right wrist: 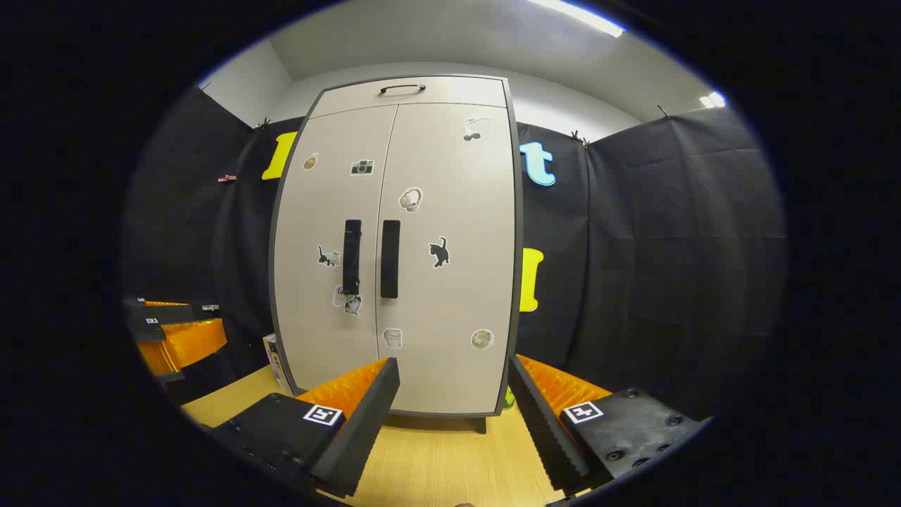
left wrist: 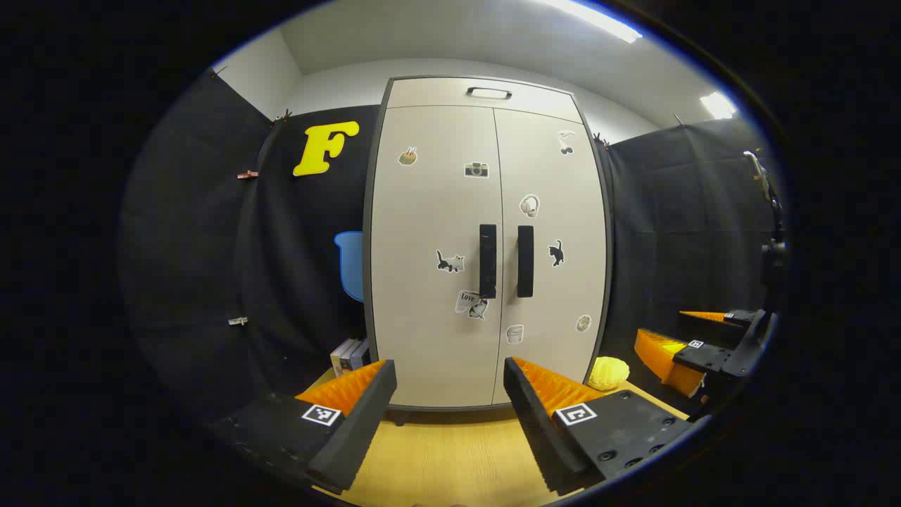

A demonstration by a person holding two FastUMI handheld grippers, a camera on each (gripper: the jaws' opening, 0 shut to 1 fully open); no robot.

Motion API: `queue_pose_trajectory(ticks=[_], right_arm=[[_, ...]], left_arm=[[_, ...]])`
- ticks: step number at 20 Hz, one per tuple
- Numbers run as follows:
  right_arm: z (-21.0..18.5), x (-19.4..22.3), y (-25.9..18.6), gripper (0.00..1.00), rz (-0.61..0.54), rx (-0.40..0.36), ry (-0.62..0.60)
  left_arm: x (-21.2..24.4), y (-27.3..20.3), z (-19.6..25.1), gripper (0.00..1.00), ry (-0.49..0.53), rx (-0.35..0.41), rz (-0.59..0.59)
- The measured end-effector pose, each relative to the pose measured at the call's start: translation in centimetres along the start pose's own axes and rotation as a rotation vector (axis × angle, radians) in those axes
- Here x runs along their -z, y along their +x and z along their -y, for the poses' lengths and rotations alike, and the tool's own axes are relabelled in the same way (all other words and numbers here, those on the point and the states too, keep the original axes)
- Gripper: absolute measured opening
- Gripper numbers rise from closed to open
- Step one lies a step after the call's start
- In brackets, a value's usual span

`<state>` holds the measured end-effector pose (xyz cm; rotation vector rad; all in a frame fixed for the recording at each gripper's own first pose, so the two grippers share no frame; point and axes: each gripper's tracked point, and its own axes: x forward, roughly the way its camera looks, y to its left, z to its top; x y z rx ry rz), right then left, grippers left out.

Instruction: Open the right door of the double-door shoe cabinet with the right hand, and open the left door with the left hand.

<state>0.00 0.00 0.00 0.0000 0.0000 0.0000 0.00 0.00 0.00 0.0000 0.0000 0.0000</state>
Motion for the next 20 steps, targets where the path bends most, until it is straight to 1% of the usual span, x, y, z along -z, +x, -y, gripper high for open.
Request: queue_pose_trajectory(ticks=[3, 7, 9, 20], right_arm=[[0.2, 0.0, 0.2, 0.98, -0.010, 0.023, 0.018], [0.6, -0.1, 0.7, 0.98, -0.018, 0.045, 0.025], [0.6, -0.3, 1.0, 0.98, -0.016, 0.048, 0.027], [-0.4, -1.0, 2.4, 0.98, -0.025, 0.016, 0.017]], left_arm=[[0.0, 0.5, 0.5, 0.95, -0.003, 0.033, 0.002], [-0.3, 0.9, 0.6, 0.95, 0.001, 0.054, 0.007], [-0.5, 1.1, 0.8, 0.95, -0.017, 0.063, 0.002], [-0.6, 1.8, -1.5, 0.95, -0.034, 0.006, 0.000]])
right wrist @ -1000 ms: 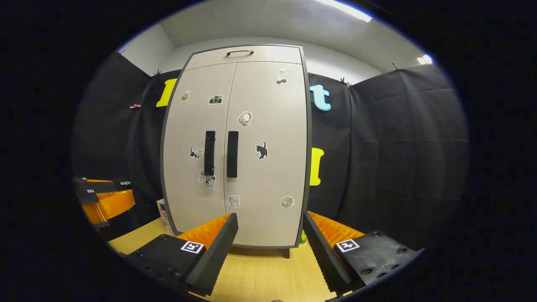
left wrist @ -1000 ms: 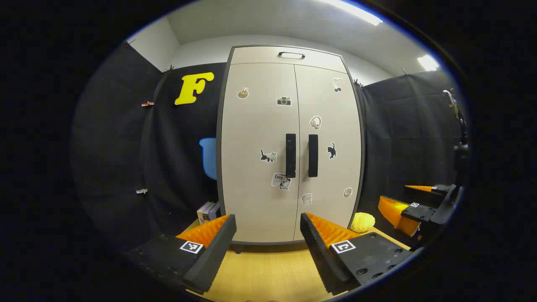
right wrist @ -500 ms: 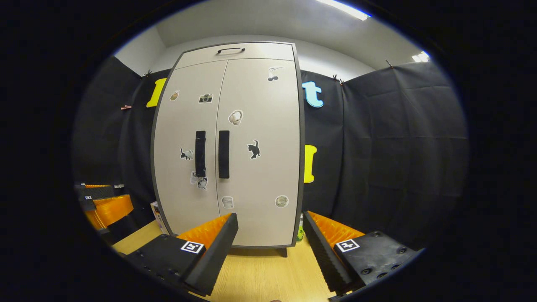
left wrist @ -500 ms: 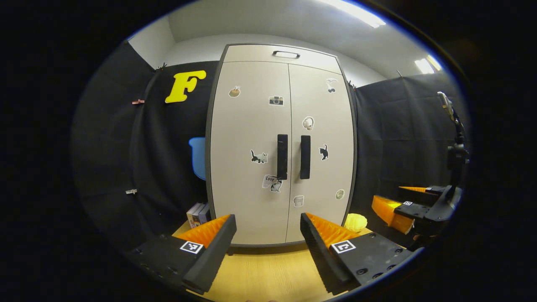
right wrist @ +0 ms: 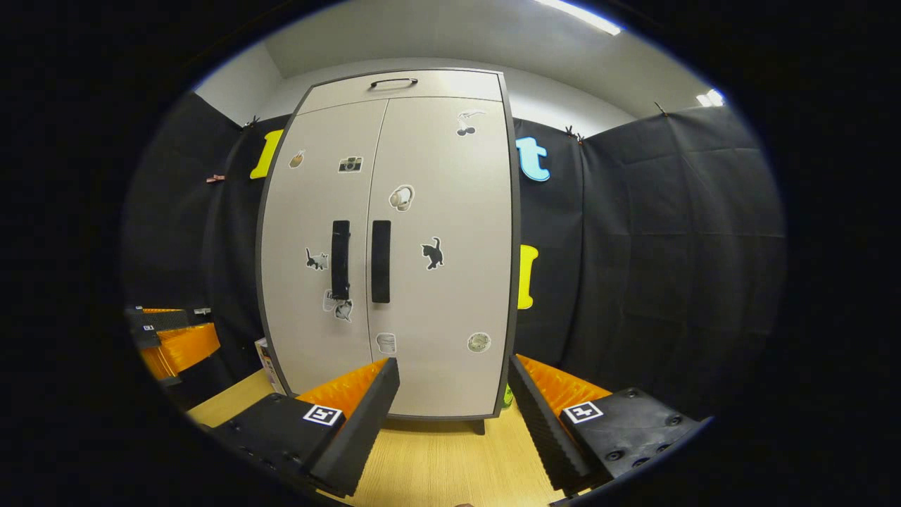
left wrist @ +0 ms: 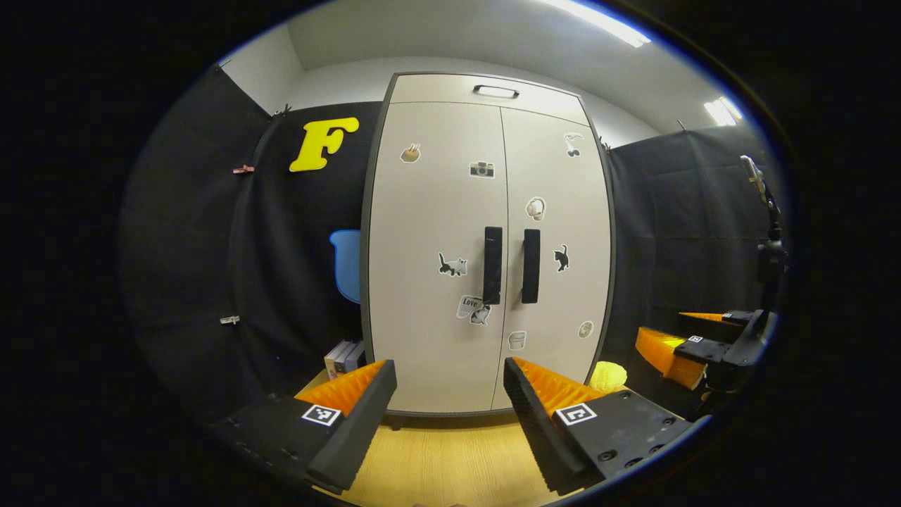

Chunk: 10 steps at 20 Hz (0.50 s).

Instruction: Open the right door of the double-door shoe cabinet with the right hand, and open the left door with the left hand.

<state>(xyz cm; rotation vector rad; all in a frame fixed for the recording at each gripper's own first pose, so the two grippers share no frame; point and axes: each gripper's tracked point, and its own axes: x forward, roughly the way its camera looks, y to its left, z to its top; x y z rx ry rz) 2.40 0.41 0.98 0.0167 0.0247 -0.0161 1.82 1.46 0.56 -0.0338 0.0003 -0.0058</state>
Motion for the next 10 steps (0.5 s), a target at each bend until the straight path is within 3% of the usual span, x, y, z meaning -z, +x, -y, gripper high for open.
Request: queue_pose_trajectory(ticks=[5, 10], right_arm=[[-0.2, 0.1, 1.9, 0.98, -0.067, 0.012, 0.061], [-2.4, -4.2, 5.9, 0.98, -0.007, -0.075, 0.112]], left_arm=[[0.2, 0.0, -1.0, 0.95, -0.006, -0.026, 0.005], [0.7, -0.2, -1.4, 0.95, -0.046, -0.014, -0.013]])
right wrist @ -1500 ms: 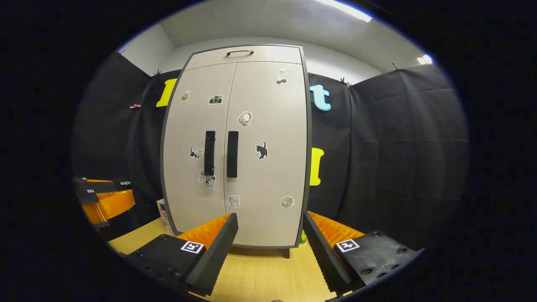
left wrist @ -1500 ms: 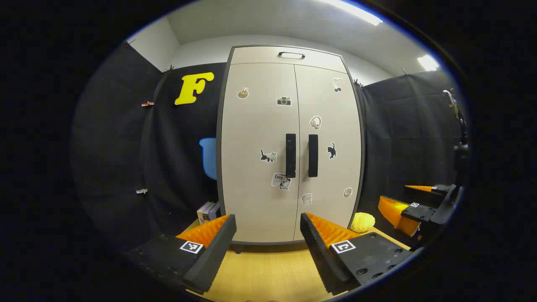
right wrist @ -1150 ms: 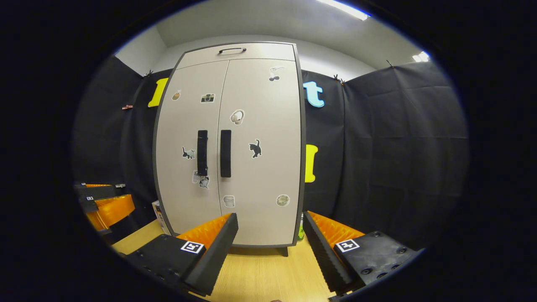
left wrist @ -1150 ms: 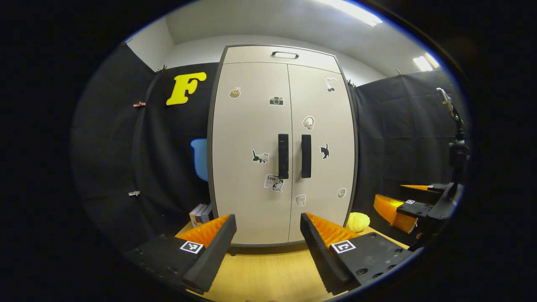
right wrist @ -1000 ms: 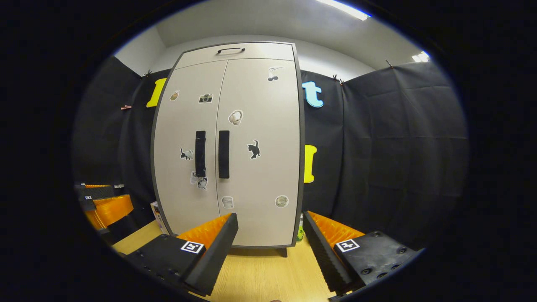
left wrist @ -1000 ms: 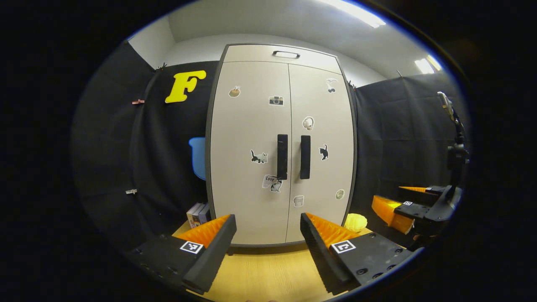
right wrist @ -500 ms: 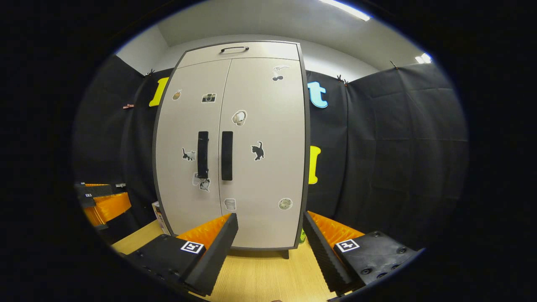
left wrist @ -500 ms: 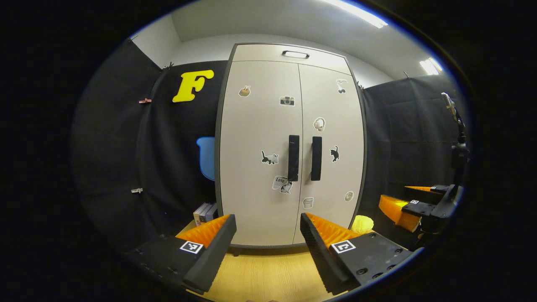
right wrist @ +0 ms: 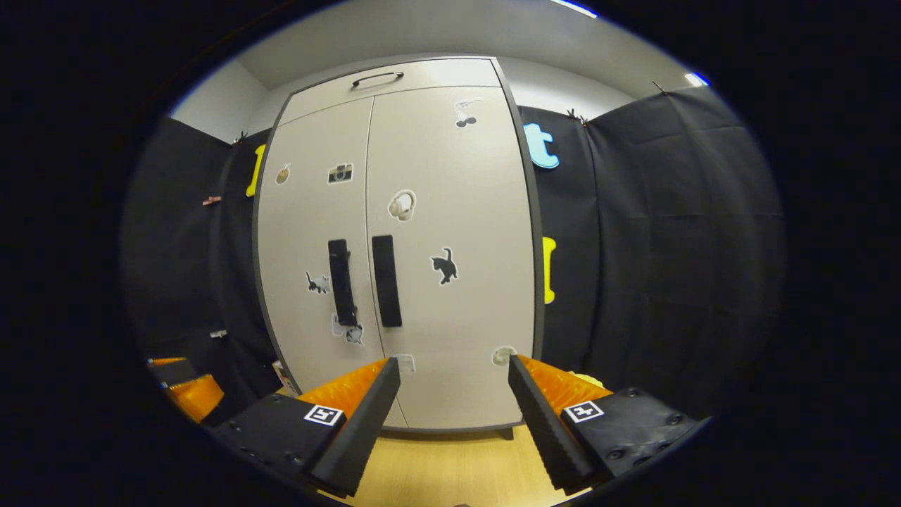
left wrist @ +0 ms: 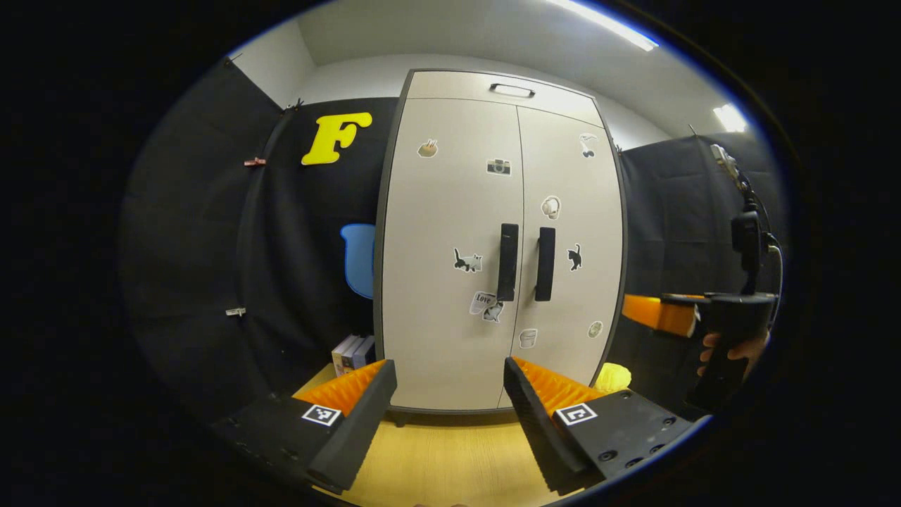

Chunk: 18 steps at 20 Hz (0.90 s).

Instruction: Open the right door of the double-door shoe cabinet with the right hand, and open the left door with the left hand.

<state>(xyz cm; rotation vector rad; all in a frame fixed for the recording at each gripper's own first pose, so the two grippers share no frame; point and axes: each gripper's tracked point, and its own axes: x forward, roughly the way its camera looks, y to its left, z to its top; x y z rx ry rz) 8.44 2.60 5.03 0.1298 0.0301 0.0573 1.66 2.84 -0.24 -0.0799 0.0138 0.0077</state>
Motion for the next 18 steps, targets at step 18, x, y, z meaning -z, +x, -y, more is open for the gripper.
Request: queue_pose_trajectory(ticks=[18], right_arm=[[-7.2, -2.6, 15.5, 0.99, -0.009, -0.023, -0.084]], left_arm=[[1.8, -0.4, -5.8, 0.95, -0.017, -0.100, -0.038]])
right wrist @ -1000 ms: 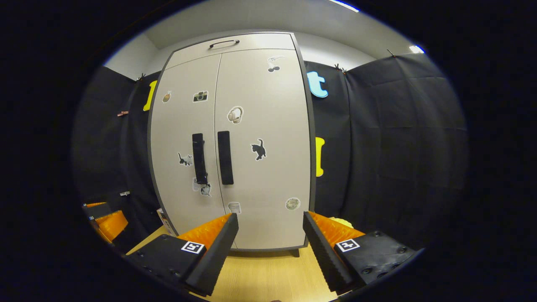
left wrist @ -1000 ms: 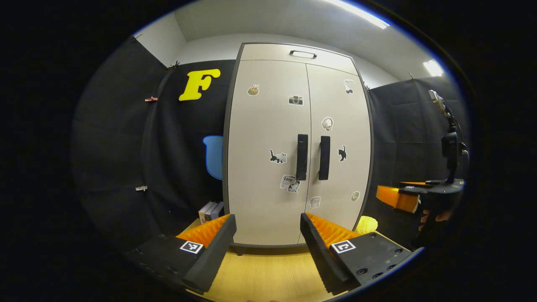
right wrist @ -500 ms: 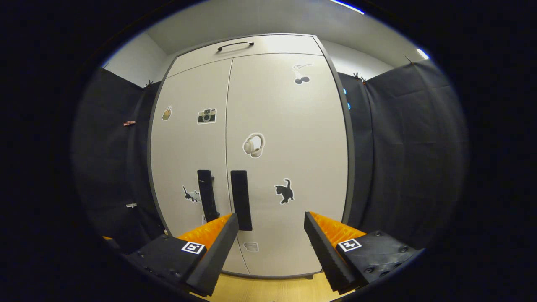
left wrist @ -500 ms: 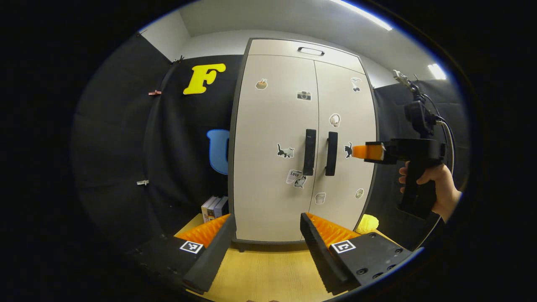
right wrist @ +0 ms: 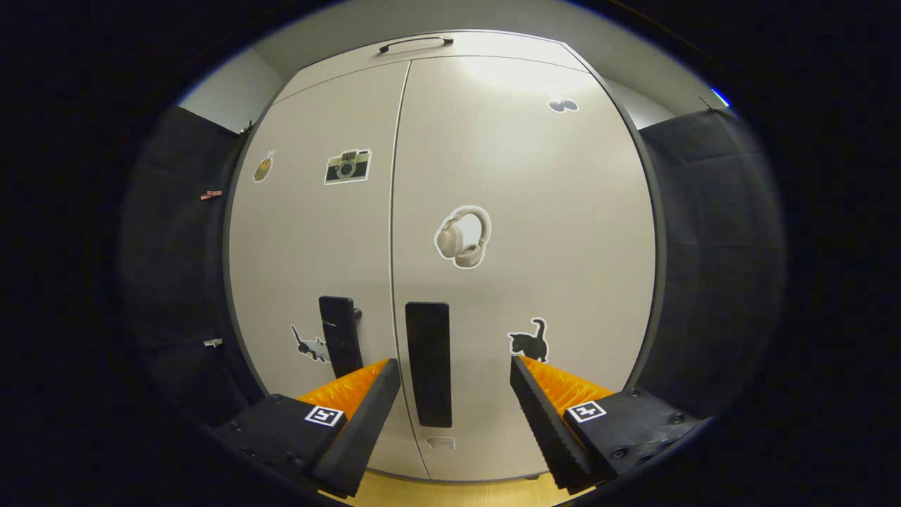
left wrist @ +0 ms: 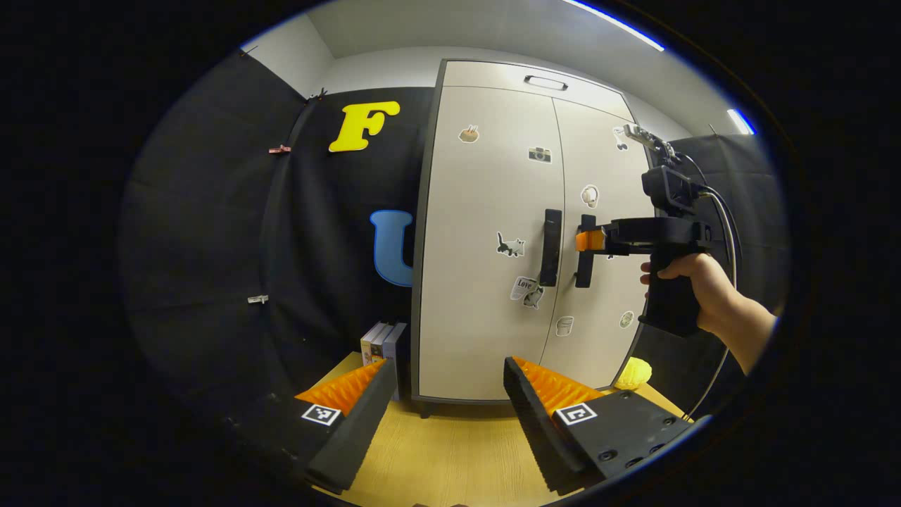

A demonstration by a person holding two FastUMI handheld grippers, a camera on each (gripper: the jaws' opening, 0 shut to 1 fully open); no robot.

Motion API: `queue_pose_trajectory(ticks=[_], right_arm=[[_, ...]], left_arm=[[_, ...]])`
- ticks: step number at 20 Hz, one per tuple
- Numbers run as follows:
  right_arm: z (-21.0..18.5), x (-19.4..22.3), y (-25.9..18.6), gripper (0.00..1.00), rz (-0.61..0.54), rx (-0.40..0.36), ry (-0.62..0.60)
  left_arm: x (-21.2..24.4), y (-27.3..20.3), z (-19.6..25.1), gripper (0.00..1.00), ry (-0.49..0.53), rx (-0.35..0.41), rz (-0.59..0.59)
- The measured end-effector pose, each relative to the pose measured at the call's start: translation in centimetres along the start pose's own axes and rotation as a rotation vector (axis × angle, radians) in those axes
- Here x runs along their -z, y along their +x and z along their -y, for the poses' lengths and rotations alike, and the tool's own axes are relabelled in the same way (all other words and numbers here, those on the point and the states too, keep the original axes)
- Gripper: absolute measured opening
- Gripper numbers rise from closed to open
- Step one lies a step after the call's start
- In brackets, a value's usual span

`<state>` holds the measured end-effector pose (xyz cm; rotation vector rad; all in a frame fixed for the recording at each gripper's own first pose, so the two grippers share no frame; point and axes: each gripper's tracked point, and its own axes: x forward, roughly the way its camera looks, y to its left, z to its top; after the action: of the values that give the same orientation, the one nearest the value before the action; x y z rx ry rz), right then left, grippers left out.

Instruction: Open the right door of the double-door shoe cabinet with the right hand, and open the left door with the left hand.

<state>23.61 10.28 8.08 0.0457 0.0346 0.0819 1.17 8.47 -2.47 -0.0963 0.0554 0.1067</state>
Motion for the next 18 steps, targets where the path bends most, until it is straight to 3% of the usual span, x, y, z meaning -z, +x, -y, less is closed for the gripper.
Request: queue_pose_trajectory(ticks=[6, 8, 12, 13, 18], right_arm=[[-0.4, 2.2, 2.3, 0.99, -0.073, 0.036, -0.016], [-0.5, 1.8, 2.4, 0.93, -0.053, 0.041, -0.038], [-1.6, 2.6, 2.2, 0.44, -0.091, 0.007, 0.029], [-1.5, 2.9, 2.3, 0.39, -0.098, 0.008, 0.054], [-1.4, 3.5, 2.4, 0.34, -0.124, 0.032, 0.066]], left_arm=[[-0.3, -0.2, -2.1, 0.95, 0.008, -0.038, 0.011], [-0.2, -0.4, -2.5, 0.95, 0.005, -0.041, 0.011], [-0.5, -0.8, -3.0, 0.95, -0.003, -0.040, 0.022], [-0.6, -1.0, -3.1, 0.95, 0.001, -0.038, 0.028], [-0.4, -3.1, -4.6, 0.95, -0.011, -0.051, 0.041]])
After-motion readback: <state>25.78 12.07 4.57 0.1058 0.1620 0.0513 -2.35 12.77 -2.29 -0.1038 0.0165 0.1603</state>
